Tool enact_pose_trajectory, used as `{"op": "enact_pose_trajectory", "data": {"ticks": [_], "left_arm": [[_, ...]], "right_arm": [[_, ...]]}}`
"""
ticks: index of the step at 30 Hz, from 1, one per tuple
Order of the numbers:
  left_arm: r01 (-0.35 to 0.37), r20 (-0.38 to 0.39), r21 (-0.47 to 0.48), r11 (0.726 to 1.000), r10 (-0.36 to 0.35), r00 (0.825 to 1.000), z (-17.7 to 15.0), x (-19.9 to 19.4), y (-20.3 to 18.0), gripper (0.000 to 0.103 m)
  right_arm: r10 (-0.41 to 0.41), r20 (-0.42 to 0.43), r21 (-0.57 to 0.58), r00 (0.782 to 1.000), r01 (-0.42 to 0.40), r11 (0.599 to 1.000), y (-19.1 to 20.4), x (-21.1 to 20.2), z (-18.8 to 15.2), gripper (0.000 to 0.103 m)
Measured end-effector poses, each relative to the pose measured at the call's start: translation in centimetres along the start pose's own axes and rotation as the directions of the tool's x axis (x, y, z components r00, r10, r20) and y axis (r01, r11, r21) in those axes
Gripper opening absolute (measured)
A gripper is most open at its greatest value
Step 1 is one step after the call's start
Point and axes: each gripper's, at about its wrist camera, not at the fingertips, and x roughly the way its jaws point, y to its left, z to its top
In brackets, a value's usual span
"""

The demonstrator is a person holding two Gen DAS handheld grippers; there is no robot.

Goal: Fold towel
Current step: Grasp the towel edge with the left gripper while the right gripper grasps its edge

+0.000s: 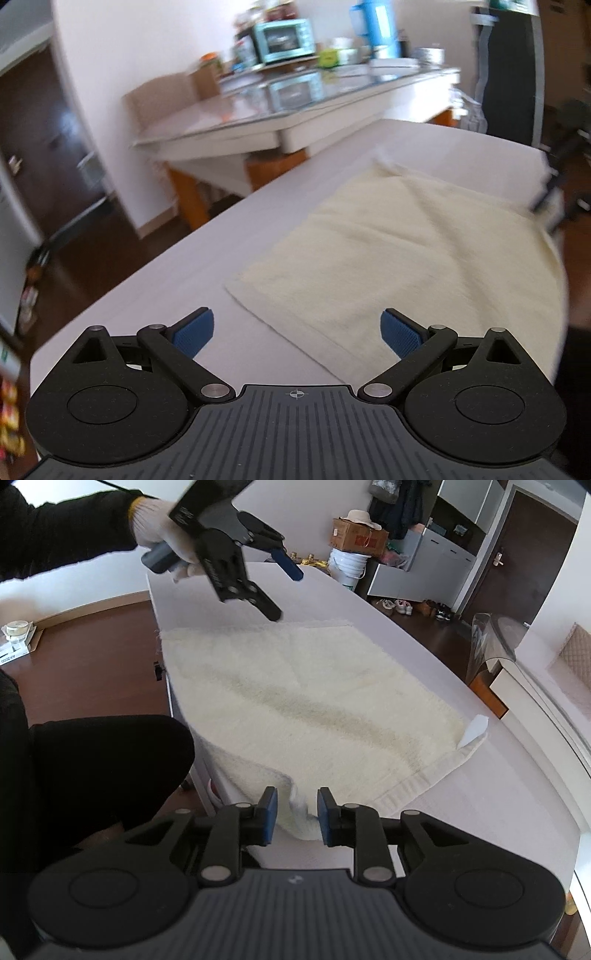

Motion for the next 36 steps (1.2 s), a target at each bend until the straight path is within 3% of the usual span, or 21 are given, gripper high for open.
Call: {"op": "enact_pose_trajectory", "data": {"ticks": [4, 9, 11, 18, 21, 26, 30, 36], "left_arm": [[0.085, 0.011, 0.103, 0.991, -0.087, 0.996, -0.7, -2.2, -1.7, 0.099], [0.200, 0.009, 0.245, 0.949, -0.208, 0.978, -1.6, -4.4, -4.5, 0.096], [0.223, -0.016, 0.301, 0.927, -0.229, 0.973, -2.2, -4.8, -5.6, 0.078], [0.269, -0.091, 0.459, 0.847, -0.257, 0.962, -4.5, -4.9, -8.5, 0.070], [0.264, -0.114, 0.514, 0.816, -0.241, 0.964, -5.2, -4.5, -9.2, 0.052], [0.283, -0.128, 0.531, 0.799, -0.255, 0.959, -5.0, -4.2, -9.2, 0.022], [0.301, -0.153, 0.518, 0.801, -0.260, 0.953, -4.4, -4.1, -8.8, 0.015], [0.305, -0.143, 0.469, 0.829, -0.270, 0.952, -3.2, -5.1, -8.2, 0.013]], "right_arm": [[-0.035, -0.004, -0.008, 0.999, 0.035, 0.999, 0.5, -0.5, -0.3, 0.026], [-0.057, -0.019, -0.002, 0.998, 0.057, 0.998, 0.7, -0.9, -0.8, 0.026], [-0.062, -0.018, 0.005, 0.998, 0.062, 0.998, 0.7, -0.9, -0.9, 0.026], [-0.072, -0.014, 0.027, 0.997, 0.072, 0.997, 0.7, -1.1, -1.1, 0.026], [-0.077, -0.014, 0.034, 0.997, 0.077, 0.996, 0.7, -1.2, -1.3, 0.026], [-0.079, -0.016, 0.044, 0.997, 0.080, 0.996, 0.6, -1.3, -1.5, 0.026], [-0.078, -0.017, 0.047, 0.997, 0.078, 0.996, 0.5, -1.2, -1.8, 0.026], [-0.079, -0.026, 0.023, 0.997, 0.080, 0.997, 0.8, -1.4, -2.3, 0.031]]}}
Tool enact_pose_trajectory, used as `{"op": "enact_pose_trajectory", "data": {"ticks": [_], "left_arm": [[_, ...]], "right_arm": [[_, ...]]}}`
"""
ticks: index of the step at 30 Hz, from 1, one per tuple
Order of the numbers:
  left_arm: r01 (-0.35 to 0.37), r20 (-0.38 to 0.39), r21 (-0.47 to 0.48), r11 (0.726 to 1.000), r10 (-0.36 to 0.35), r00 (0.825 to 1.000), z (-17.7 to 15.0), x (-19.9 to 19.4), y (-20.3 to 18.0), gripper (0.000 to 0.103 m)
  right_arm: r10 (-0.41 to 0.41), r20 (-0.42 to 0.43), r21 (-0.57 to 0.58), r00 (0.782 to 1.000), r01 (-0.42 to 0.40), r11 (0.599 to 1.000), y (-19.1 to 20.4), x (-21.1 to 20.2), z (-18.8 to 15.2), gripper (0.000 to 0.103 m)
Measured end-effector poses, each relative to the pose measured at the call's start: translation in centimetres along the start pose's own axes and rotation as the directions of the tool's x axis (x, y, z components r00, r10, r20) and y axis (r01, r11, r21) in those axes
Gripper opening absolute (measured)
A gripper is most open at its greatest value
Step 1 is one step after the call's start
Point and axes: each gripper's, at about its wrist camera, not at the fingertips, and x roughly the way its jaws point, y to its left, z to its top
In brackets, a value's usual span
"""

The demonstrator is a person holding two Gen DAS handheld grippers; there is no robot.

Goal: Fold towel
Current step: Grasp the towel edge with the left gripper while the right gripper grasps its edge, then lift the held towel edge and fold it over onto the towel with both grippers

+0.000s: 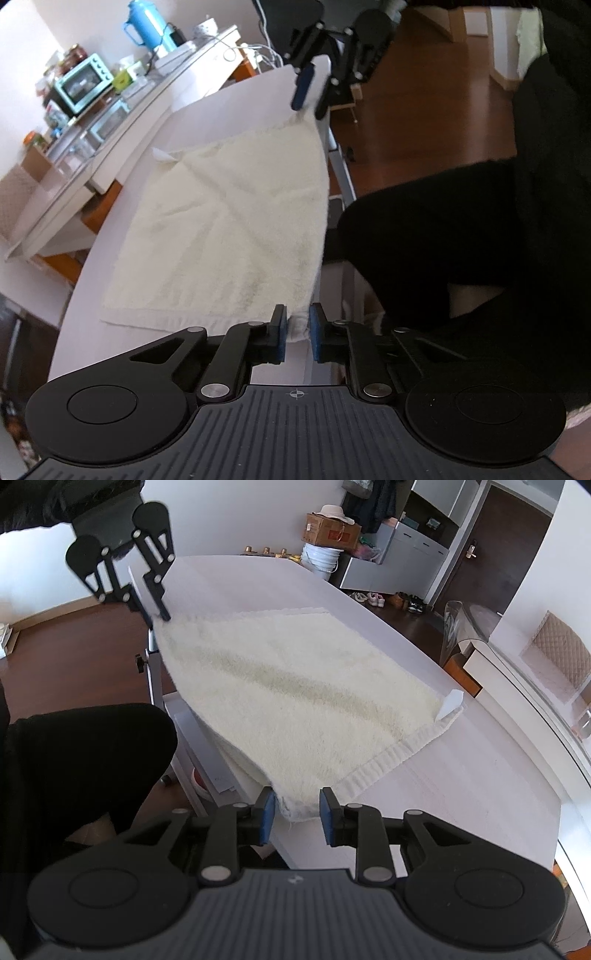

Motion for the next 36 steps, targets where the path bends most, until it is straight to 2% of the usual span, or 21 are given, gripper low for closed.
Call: {"op": "enact_pose_trajectory", "data": {"ticks": [7, 9, 10, 18, 25, 30, 32, 36], "left_arm": [[0.005, -0.005, -0.054, 0.999, -0.005, 1.000, 0.5, 0.0, 1.0, 0.013], [0.006, -0.007, -0.070, 0.998, -0.007, 1.000, 0.6, 0.1, 1.2, 0.013], [0.008, -0.006, -0.081, 0.997, -0.008, 1.000, 0.6, 0.0, 1.3, 0.013], [0.062, 0.019, -0.178, 0.982, -0.060, 0.998, 1.0, -2.3, 2.0, 0.013], [0.009, 0.051, -0.240, 0.971, 0.004, 0.999, 1.6, -2.7, 3.9, 0.013], [-0.061, 0.027, -0.351, 0.935, 0.075, 0.997, 1.6, -2.0, 6.5, 0.013], [-0.097, 0.012, -0.400, 0.912, 0.111, 0.994, 1.5, -1.5, 8.1, 0.013], [-0.152, -0.011, -0.437, 0.886, 0.164, 0.986, 1.8, -0.3, 10.9, 0.013]], "right_arm": [[-0.046, 0.000, -0.102, 0.999, 0.045, 0.994, 1.1, 0.2, -0.4, 0.028], [-0.061, -0.004, -0.140, 0.998, 0.060, 0.988, 1.6, 0.5, -0.5, 0.017], [-0.058, -0.006, -0.144, 0.998, 0.056, 0.988, 1.6, 0.5, -0.5, 0.008], [0.017, 0.012, -0.088, 1.000, -0.016, 0.996, 0.9, -1.2, 0.1, 0.007], [0.036, 0.060, -0.028, 0.998, -0.034, 0.999, -1.0, -2.2, 1.2, 0.007], [0.018, 0.117, 0.077, 0.993, -0.027, 0.997, -4.7, -2.2, 2.2, 0.007], [0.017, 0.127, 0.116, 0.992, -0.032, 0.993, -6.5, -1.4, 2.7, 0.007], [0.005, 0.128, 0.165, 0.992, -0.026, 0.986, -9.7, 0.8, 3.9, 0.007]]}}
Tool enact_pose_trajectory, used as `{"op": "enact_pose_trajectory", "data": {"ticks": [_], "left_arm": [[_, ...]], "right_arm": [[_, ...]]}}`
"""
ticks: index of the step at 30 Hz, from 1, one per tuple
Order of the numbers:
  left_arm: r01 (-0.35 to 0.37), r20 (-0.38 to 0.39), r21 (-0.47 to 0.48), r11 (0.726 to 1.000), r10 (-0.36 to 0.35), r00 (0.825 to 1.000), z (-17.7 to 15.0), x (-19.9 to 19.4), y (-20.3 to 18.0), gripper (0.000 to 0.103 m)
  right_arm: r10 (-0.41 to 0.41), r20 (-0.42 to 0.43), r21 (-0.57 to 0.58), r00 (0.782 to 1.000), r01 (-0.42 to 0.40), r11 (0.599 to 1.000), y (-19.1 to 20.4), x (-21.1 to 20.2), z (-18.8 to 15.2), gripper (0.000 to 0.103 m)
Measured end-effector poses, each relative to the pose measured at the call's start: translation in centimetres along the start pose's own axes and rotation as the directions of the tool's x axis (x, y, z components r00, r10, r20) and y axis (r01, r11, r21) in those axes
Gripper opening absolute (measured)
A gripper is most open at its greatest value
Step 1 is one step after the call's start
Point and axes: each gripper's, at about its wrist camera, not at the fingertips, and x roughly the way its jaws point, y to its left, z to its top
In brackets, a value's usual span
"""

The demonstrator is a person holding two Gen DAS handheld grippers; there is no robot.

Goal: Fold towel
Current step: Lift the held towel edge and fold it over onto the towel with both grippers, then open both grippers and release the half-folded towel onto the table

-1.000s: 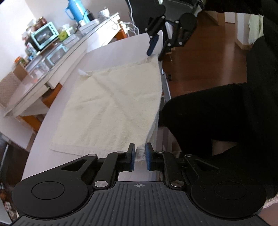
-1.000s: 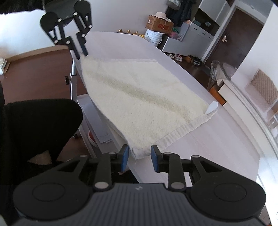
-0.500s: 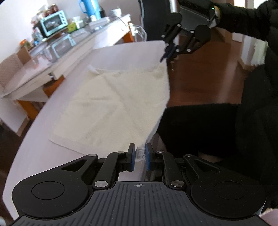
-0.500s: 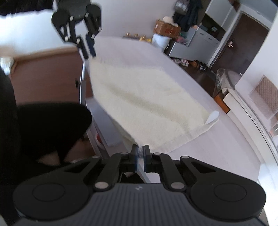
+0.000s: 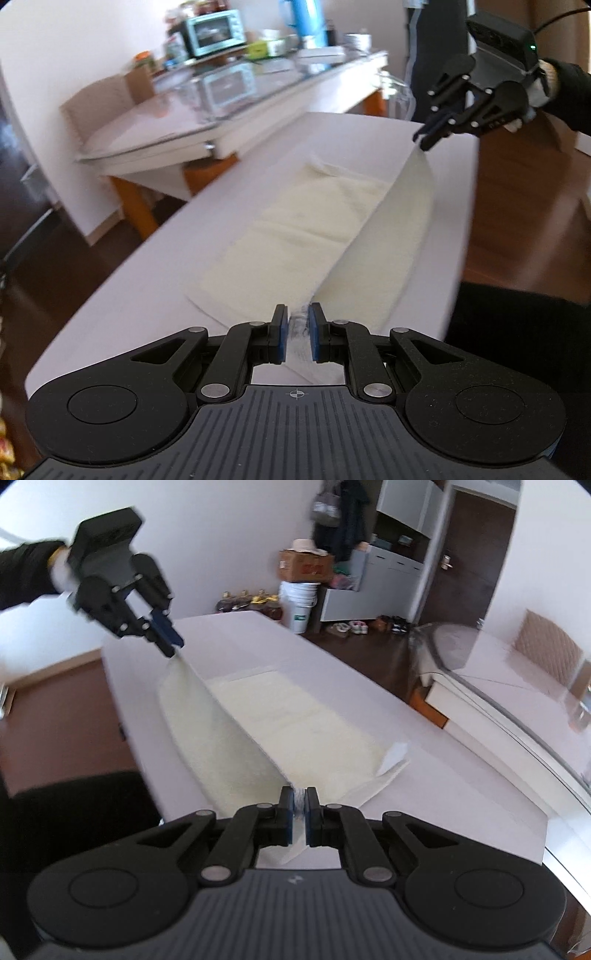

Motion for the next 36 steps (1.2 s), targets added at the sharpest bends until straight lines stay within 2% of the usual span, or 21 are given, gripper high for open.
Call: {"op": "enact_pose_trajectory", "data": {"ticks": [6, 12, 20, 26, 27, 28, 29, 30, 32, 35, 36], "left_arm": [[-0.077, -0.014, -0.059, 0.995, 0.076, 0.997, 2.6, 2.7, 4.6, 0.013], [-0.100, -0.054, -0.088, 0.991, 0.095, 0.994, 3.4, 6.1, 7.6, 0.011], [-0.095, -0.078, -0.112, 0.989, 0.086, 0.993, 2.5, 9.7, 9.0, 0.009], [-0.098, -0.090, -0.128, 0.987, 0.087, 0.992, 1.6, 10.9, 9.7, 0.009], [-0.101, -0.088, -0.128, 0.987, 0.090, 0.992, 1.5, 10.9, 9.7, 0.009], [-0.103, -0.087, -0.129, 0.986, 0.092, 0.992, 1.4, 10.8, 9.8, 0.009], [-0.105, -0.087, -0.131, 0.986, 0.095, 0.992, 1.3, 10.7, 9.9, 0.010], [-0.110, -0.087, -0.132, 0.985, 0.099, 0.991, 1.3, 10.6, 9.9, 0.013], [-0.127, -0.092, -0.136, 0.983, 0.115, 0.989, 1.3, 10.6, 10.2, 0.026], [-0.160, -0.094, -0.156, 0.975, 0.147, 0.985, 0.9, 9.8, 10.7, 0.035], [-0.171, -0.091, -0.164, 0.972, 0.157, 0.983, 0.7, 9.4, 10.9, 0.035]], "right_arm": [[-0.024, -0.005, 0.076, 1.000, 0.025, 0.997, -4.4, 3.9, 2.0, 0.007], [-0.035, -0.037, 0.108, 0.999, 0.039, 0.993, -6.9, 7.4, 2.6, 0.007], [-0.042, -0.077, 0.187, 0.996, 0.055, 0.981, -9.6, 10.9, 1.6, 0.007], [-0.075, -0.096, 0.186, 0.993, 0.092, 0.978, -9.8, 11.9, 1.2, 0.008], [-0.088, -0.097, 0.182, 0.991, 0.104, 0.978, -9.7, 12.0, 1.1, 0.010], [-0.100, -0.097, 0.177, 0.990, 0.116, 0.977, -9.7, 12.0, 1.0, 0.016], [-0.112, -0.097, 0.174, 0.989, 0.128, 0.976, -9.7, 12.1, 1.0, 0.021], [-0.124, -0.089, 0.182, 0.988, 0.138, 0.974, -9.8, 11.8, 1.0, 0.021], [-0.143, -0.079, 0.191, 0.987, 0.156, 0.969, -9.9, 11.4, 1.1, 0.022], [-0.176, -0.055, 0.213, 0.983, 0.184, 0.960, -9.9, 10.1, 1.2, 0.022], [-0.179, -0.051, 0.217, 0.983, 0.186, 0.958, -9.9, 9.9, 1.2, 0.022]]}}
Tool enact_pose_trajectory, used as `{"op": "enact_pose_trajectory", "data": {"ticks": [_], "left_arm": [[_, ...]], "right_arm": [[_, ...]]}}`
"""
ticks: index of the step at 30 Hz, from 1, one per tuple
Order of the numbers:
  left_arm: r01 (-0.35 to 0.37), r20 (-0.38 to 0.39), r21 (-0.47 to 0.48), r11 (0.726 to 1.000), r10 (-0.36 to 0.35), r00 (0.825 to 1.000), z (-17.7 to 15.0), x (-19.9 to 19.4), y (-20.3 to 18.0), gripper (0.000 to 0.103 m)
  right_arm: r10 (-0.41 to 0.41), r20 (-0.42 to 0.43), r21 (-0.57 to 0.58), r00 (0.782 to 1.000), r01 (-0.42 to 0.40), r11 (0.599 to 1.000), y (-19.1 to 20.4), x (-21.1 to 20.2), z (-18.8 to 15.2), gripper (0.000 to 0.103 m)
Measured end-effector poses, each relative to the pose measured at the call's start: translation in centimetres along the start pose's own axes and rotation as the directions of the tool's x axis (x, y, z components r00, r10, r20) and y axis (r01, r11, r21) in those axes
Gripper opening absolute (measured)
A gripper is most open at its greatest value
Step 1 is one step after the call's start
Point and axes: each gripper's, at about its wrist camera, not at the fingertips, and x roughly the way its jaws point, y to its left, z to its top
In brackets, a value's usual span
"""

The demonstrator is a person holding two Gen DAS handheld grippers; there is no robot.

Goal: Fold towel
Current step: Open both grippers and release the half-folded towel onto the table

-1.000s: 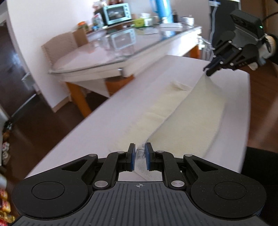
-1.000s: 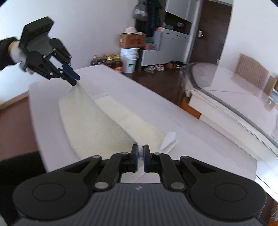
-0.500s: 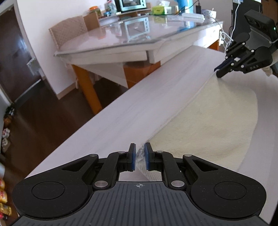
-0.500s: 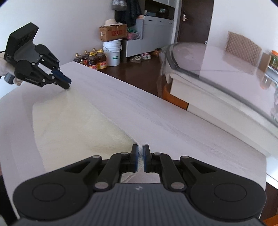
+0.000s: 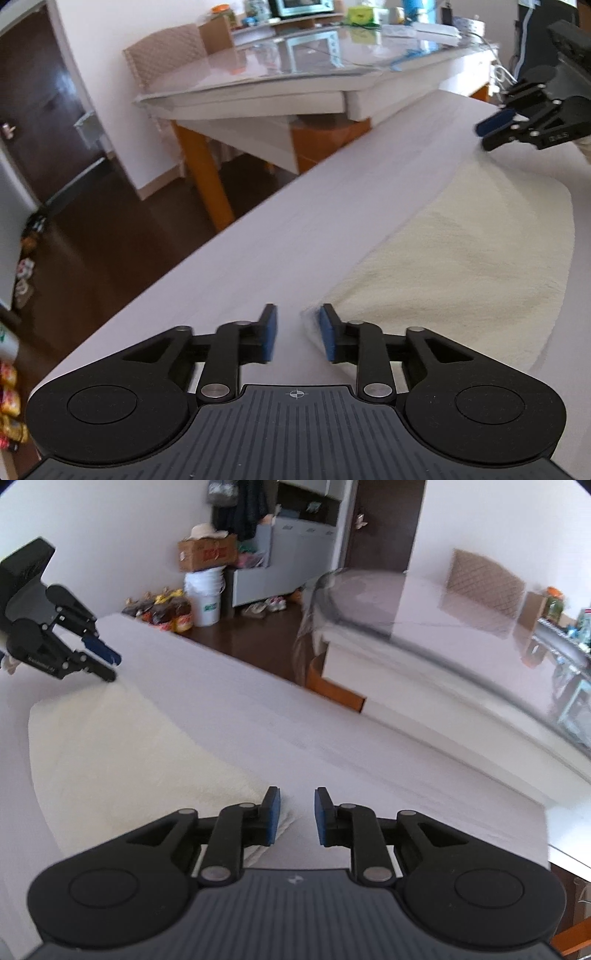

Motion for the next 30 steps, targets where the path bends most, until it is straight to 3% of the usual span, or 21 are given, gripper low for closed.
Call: {"op": "enact_pose_trajectory", "data": {"ticks": [5, 11, 14, 20, 24, 30], "left_arm": [[-0.024, 0.068, -0.076, 0.997, 0.029, 0.997, -1.3, -3.6, 0.2, 0.035], [0.112, 0.082, -0.010, 0.994, -0.111, 0.990, -3.1, -6.0, -5.5, 0.035], [0.107, 0.060, 0.005, 0.994, -0.107, 0.992, -3.8, -5.5, -6.7, 0.035], [0.101, 0.025, -0.033, 0.994, -0.100, 0.995, -5.3, -6.0, -7.2, 0.033], [0.110, 0.019, -0.058, 0.992, -0.110, 0.994, -5.9, -6.5, -7.9, 0.033], [0.123, 0.017, -0.081, 0.989, -0.122, 0.992, -6.3, -7.2, -9.4, 0.033]], "right_arm": [[0.008, 0.059, 0.061, 0.998, -0.012, 0.998, 2.0, -3.2, -0.7, 0.021], [0.093, 0.048, 0.094, 0.995, -0.097, 0.991, 6.1, -4.9, -2.7, 0.020], [0.099, 0.024, 0.068, 0.995, -0.101, 0.993, 7.5, -4.7, -3.4, 0.019], [0.088, -0.038, 0.048, 0.995, -0.086, 0.995, 7.4, -4.3, -4.5, 0.016], [0.091, -0.030, 0.058, 0.995, -0.089, 0.994, 6.6, -4.4, -5.0, 0.014], [0.079, -0.037, -0.020, 0.996, -0.079, 0.997, 6.4, -4.5, -5.2, 0.014]]}}
